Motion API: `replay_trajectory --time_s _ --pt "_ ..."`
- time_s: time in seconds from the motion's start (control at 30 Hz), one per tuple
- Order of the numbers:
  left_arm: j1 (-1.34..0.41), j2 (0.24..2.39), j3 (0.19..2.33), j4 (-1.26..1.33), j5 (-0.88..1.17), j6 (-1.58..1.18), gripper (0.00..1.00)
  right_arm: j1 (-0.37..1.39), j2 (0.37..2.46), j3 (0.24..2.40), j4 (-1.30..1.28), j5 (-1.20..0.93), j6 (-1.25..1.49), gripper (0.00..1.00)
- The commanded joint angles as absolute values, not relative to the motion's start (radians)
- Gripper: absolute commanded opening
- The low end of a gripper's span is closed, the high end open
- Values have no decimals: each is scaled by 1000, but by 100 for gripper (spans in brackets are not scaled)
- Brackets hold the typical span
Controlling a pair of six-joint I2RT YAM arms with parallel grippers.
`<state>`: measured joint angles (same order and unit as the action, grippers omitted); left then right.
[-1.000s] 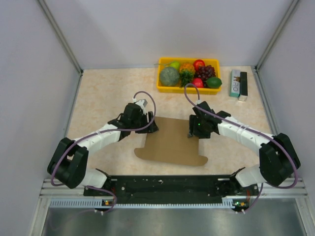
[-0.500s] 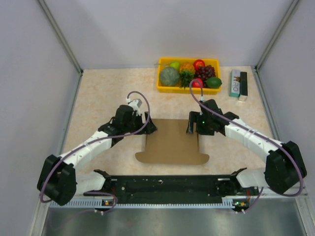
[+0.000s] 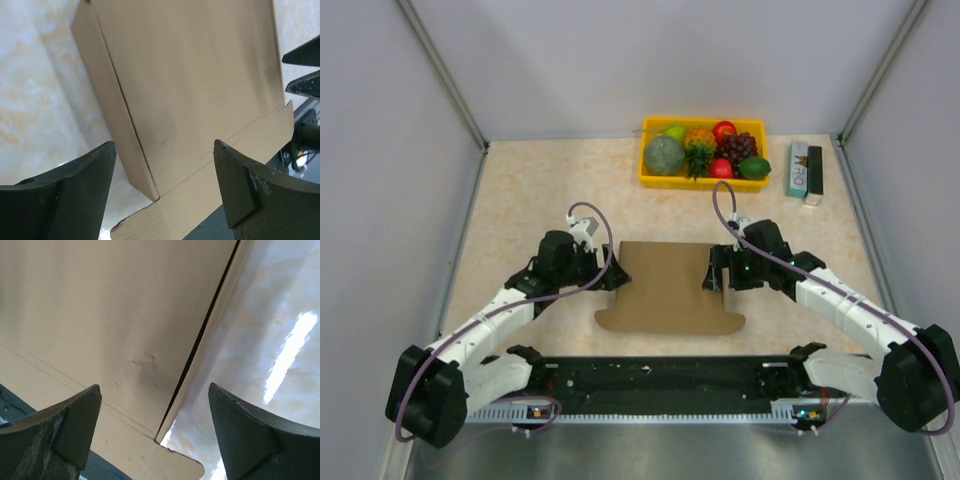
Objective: Fold the paper box
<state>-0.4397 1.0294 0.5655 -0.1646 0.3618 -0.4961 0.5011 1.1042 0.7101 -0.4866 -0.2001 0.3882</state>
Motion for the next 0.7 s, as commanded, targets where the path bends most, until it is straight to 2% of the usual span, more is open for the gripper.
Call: replay_trajectory --time_s 0.0,0.33,0.6,0.67 --pt "-440 1011 466 -26 474 -534 82 508 1085 637 -375 -305 426 87" --pt "-472 1049 345 161 537 -669 77 607 1201 632 -181 -345 546 86" --pt "-476 1066 394 158 499 -672 77 609 1340 756 -95 -365 566 86" --pt "-471 1101 458 121 460 -621 78 609 1388 799 -150 -295 528 86"
